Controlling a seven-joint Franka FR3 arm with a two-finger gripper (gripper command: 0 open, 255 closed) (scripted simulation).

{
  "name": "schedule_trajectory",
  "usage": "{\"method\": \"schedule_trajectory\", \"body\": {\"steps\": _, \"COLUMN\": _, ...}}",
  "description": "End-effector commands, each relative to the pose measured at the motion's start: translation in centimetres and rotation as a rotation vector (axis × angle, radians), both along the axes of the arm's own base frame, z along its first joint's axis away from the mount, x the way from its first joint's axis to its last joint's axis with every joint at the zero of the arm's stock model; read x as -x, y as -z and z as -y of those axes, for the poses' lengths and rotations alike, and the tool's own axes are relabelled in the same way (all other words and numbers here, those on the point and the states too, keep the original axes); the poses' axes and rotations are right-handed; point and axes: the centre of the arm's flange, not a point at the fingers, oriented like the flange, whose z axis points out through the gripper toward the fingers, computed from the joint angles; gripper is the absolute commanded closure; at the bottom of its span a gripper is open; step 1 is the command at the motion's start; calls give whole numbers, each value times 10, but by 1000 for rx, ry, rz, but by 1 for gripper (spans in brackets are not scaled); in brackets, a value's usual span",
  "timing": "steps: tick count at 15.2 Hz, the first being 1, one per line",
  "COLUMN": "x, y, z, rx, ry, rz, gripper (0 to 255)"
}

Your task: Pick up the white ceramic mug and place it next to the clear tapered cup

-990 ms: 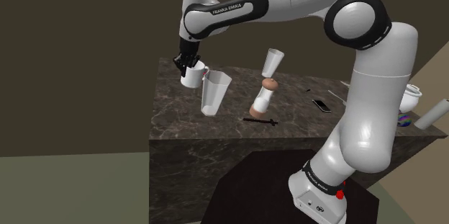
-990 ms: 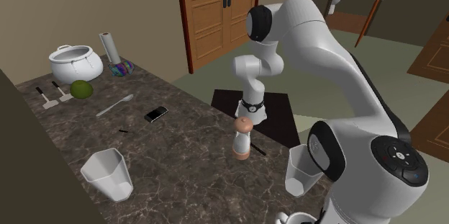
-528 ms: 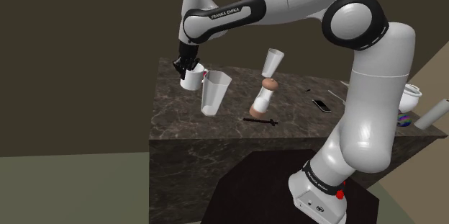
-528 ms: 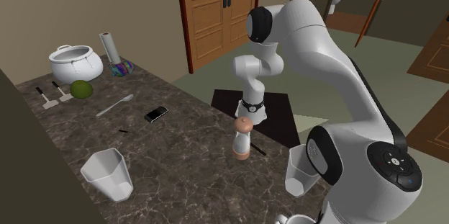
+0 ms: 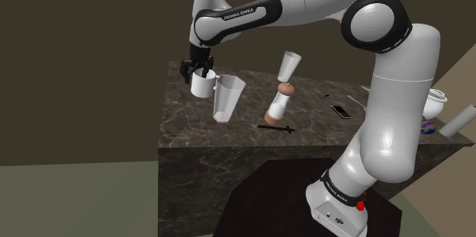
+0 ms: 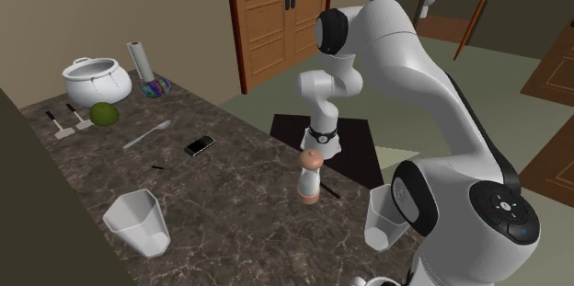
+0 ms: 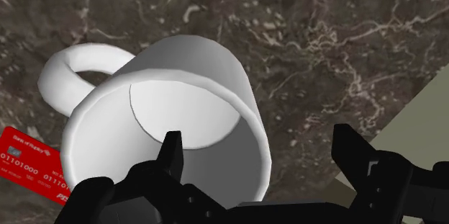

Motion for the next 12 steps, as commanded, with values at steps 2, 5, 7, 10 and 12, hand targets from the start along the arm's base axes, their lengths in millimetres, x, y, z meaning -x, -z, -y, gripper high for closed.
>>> {"method": "schedule_trajectory", "body": {"steps": 2, "x": 1, "y": -26, "z": 0, "rx": 0, "ry": 0, "rz": 0, "gripper": 0}}
{"method": "schedule_trajectory", "body": {"steps": 5, "x": 2, "y": -50, "z": 0, "rx": 0, "ry": 0, "rz": 0, "gripper": 0}}
{"method": "schedule_trajectory", "body": {"steps": 7, "x": 2, "y": -50, "z": 0, "rx": 0, "ry": 0, "rz": 0, "gripper": 0}}
{"method": "schedule_trajectory", "body": {"steps": 10, "x": 2, "y": -50, "z": 0, "rx": 0, "ry": 0, "rz": 0, "gripper": 0}}
{"method": "schedule_trajectory", "body": {"steps": 12, "x": 2, "y": -50, "z": 0, "rx": 0, "ry": 0, "rz": 0, "gripper": 0}}
